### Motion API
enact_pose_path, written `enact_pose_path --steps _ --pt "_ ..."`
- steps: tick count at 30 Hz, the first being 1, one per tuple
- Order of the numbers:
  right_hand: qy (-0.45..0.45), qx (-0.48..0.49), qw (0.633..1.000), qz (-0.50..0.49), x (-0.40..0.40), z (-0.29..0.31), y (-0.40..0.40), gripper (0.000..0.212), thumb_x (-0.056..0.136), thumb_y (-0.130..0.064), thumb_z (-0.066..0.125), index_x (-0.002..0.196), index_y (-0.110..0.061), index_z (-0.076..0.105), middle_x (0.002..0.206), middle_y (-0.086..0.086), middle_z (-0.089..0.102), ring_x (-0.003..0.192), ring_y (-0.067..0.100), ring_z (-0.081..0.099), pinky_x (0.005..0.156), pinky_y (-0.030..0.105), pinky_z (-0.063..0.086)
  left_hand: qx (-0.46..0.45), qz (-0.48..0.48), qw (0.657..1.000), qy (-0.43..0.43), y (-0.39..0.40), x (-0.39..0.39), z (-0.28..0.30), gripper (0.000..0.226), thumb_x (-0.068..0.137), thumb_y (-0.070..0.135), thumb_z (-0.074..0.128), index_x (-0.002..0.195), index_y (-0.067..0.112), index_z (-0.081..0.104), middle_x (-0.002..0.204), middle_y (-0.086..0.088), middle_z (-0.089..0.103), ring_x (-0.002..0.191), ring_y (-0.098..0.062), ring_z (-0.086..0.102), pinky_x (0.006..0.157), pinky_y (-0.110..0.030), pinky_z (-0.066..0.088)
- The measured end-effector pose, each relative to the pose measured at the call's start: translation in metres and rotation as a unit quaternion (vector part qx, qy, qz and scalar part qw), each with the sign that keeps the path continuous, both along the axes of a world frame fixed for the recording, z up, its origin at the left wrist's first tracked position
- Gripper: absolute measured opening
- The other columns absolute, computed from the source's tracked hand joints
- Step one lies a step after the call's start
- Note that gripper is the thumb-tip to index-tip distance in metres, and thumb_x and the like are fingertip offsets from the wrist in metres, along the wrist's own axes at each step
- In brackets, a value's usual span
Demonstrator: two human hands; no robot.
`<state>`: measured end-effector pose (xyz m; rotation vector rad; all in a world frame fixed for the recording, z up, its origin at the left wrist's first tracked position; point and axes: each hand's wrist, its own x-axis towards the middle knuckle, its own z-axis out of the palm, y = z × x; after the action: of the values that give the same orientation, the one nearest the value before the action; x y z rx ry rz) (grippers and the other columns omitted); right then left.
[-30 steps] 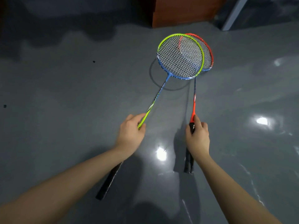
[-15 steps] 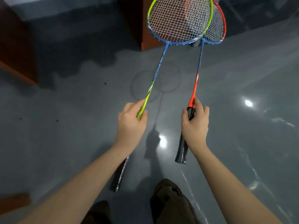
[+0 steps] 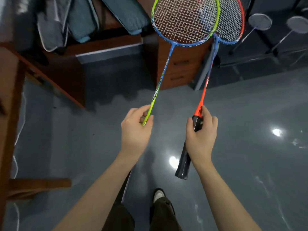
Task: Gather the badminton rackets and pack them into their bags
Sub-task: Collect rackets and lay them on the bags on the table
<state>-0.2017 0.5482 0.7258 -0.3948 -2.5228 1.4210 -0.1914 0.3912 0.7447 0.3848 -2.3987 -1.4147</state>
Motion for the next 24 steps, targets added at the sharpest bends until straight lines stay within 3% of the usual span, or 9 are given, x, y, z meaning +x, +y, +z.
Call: enact_pose_path --steps 6,11,17,24 --pt "0.034 -0.010 0.997 0.064 -0.037 0.054 -0.008 0.047 0.089 -0.018 0.057 0.134 -0.025 0.044 0.096 -0.005 0.043 0.074 -0.001 0.050 0.065 0.011 0.036 -0.003 0.049 0.998 0.025 -0.016 -0.027 0.066 0.029 0.081 0.006 0.066 0.107 0.018 0.067 0.083 0.005 0.056 0.072 -0.005 0.053 0.070 -0.007 0.043" --pt "0.051 -0.001 0.993 0.110 -0.102 0.072 -0.035 0.049 0.090 -0.021 0.055 0.137 -0.022 0.041 0.103 -0.004 0.045 0.078 0.004 0.047 0.074 0.019 0.036 -0.035 0.086 0.995 0.044 -0.048 -0.079 0.082 0.028 0.081 0.004 0.065 0.108 0.015 0.067 0.085 0.001 0.055 0.070 -0.006 0.053 0.067 -0.001 0.036" --pt "0.077 0.047 0.985 0.144 -0.212 0.081 -0.084 0.049 0.092 -0.022 0.055 0.138 -0.019 0.040 0.113 -0.001 0.047 0.086 0.004 0.046 0.078 0.024 0.038 -0.035 0.111 0.991 0.066 -0.100 -0.180 0.089 0.029 0.082 0.005 0.064 0.110 0.012 0.066 0.083 0.004 0.053 0.069 -0.004 0.052 0.069 -0.002 0.037" --pt "0.073 0.098 0.982 0.145 -0.345 0.093 -0.133 0.047 0.092 -0.023 0.053 0.137 -0.022 0.040 0.113 -0.002 0.046 0.086 0.019 0.056 0.073 0.031 0.040 -0.040 0.127 0.987 0.090 -0.160 -0.306 0.102 0.028 0.084 0.004 0.063 0.111 0.008 0.064 0.085 0.002 0.052 0.069 -0.003 0.050 0.069 0.000 0.036"
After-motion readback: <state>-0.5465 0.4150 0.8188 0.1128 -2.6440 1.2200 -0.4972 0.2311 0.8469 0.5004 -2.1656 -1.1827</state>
